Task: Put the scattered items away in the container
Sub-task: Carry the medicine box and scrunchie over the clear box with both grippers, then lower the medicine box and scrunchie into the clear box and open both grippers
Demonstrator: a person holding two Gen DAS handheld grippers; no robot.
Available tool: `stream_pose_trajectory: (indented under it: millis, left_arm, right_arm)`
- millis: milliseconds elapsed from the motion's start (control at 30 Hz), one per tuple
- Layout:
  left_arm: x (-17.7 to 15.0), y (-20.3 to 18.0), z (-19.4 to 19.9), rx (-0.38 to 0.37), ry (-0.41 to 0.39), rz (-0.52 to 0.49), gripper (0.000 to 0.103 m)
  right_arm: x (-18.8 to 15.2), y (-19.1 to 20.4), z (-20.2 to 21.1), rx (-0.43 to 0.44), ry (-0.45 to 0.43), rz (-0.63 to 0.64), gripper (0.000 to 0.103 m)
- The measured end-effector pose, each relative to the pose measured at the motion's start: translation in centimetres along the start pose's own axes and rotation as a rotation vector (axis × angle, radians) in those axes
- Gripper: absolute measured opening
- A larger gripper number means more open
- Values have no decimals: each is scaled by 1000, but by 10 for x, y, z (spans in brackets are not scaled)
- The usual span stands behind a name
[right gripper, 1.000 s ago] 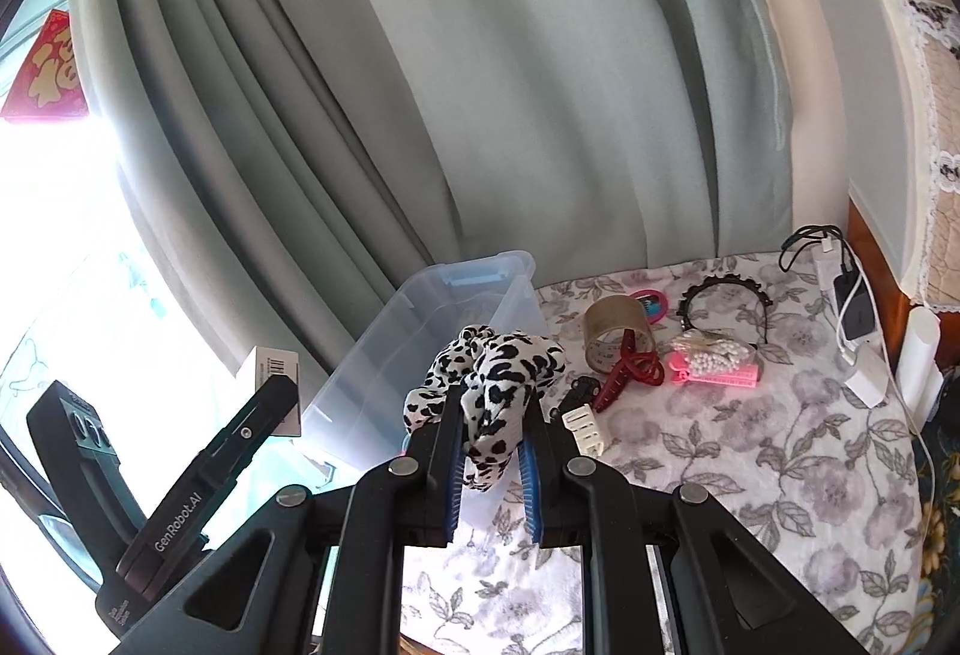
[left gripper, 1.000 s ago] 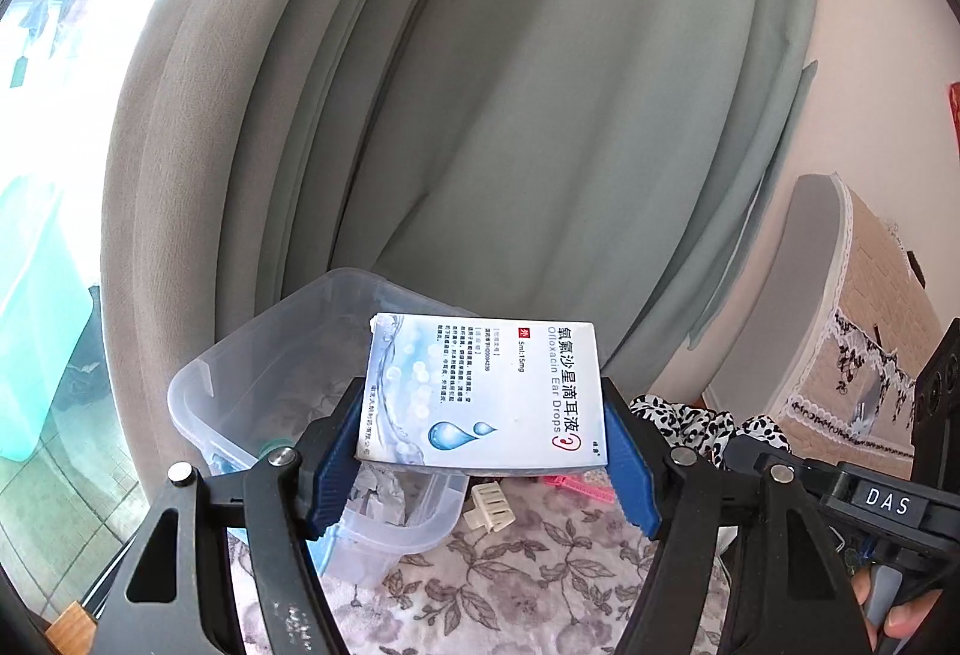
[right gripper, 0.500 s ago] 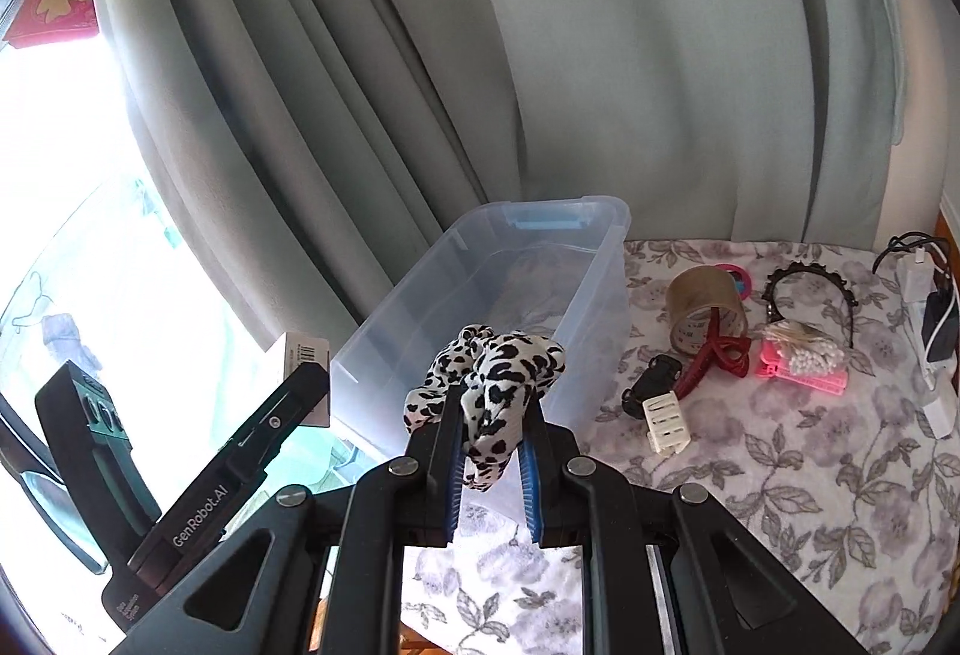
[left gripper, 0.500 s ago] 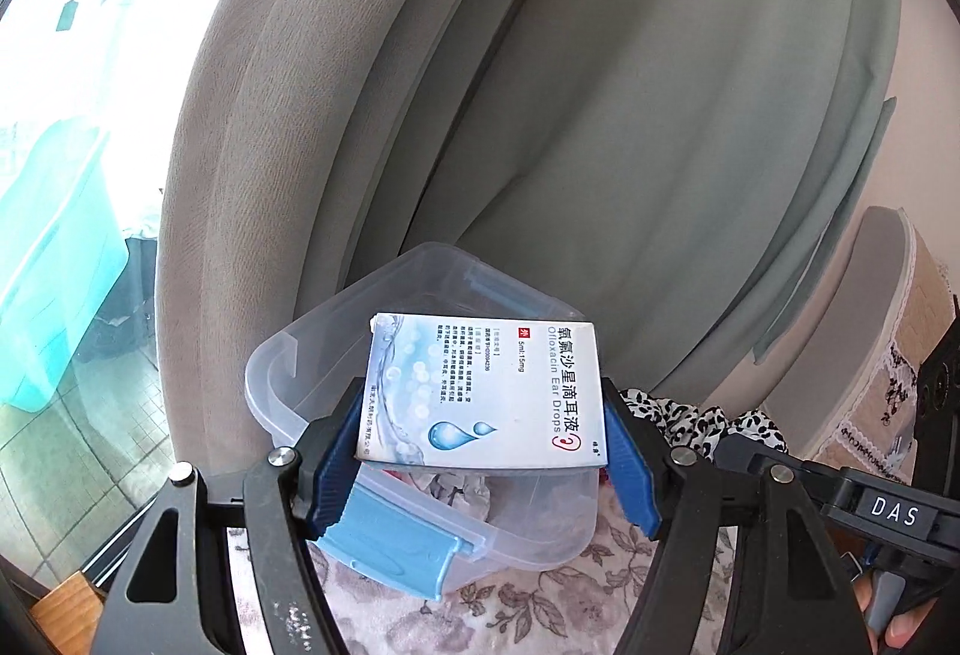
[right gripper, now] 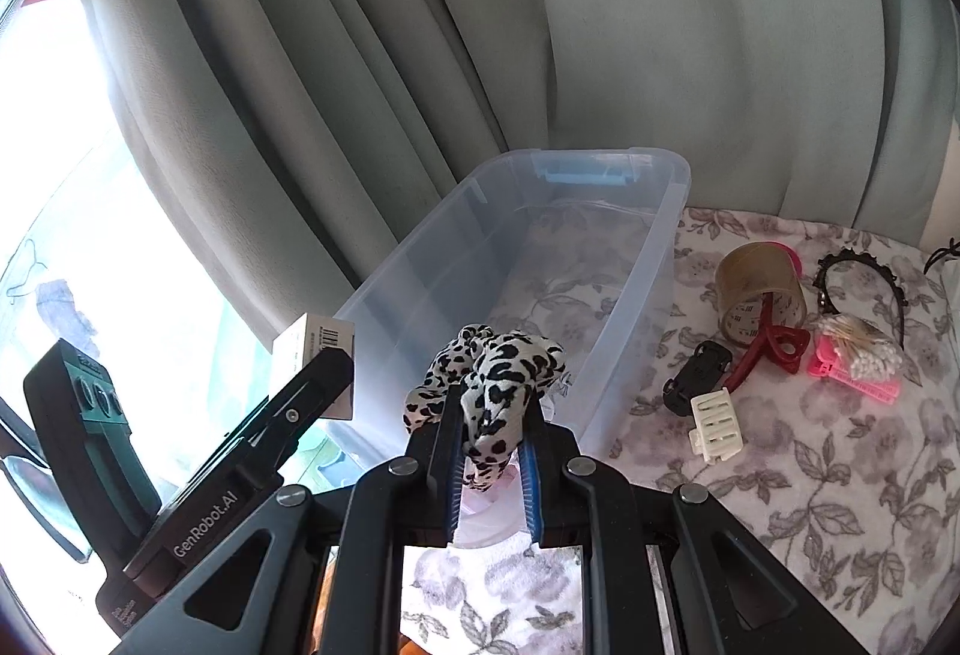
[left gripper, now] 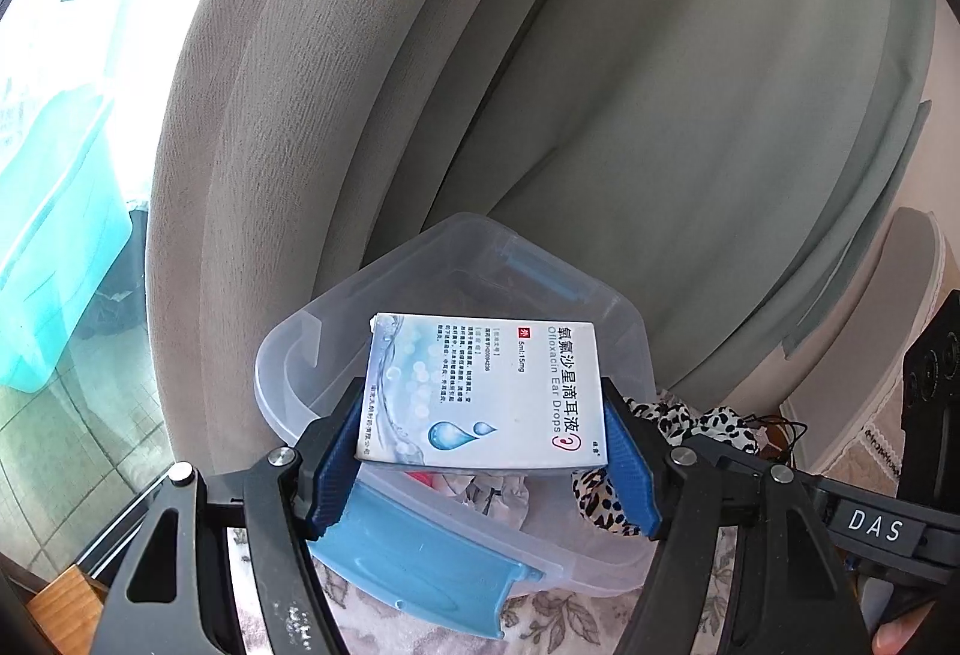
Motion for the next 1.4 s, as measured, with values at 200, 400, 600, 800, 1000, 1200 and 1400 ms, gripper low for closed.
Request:
stream_pose_trajectory:
  millis: [200,400,600,800,1000,1200,1400]
  left_arm:
    - [-5,2,-10,0,8,-10,73]
    - [-6,-6,-24,1,12,-17,72]
    - [2,8,-19,7,12,-19,72]
    - [4,8,-23,9,15,-17,72]
    - [4,8,-24,12,24,-15,72]
    - [2,7,-26,21,34,-19,73]
    - [-1,9,-26,21,39,-12,73]
  right_arm:
    - [0,-4,-20,1,34,-6,18]
    - [0,-7,-29,10,44,-9,18]
    - [1,-7,-34,20,48,-9,19]
    - [3,-7,-35,24,56,-12,20]
    - [4,-8,-38,33,58,-24,22]
    - [4,-5,-39,33,57,-16,25]
    - [4,-5,-39,36,55,-19,27]
Point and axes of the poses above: each gripper's, at about its wrist camera, not at the fingertips, and z roughly against the way its jaws point, y to its left, x to its top, the point moved 5 cm from there along -z, roughly the way its jaws point, and after that the axes turned 11 degrees about y, right-handed, at the moved point
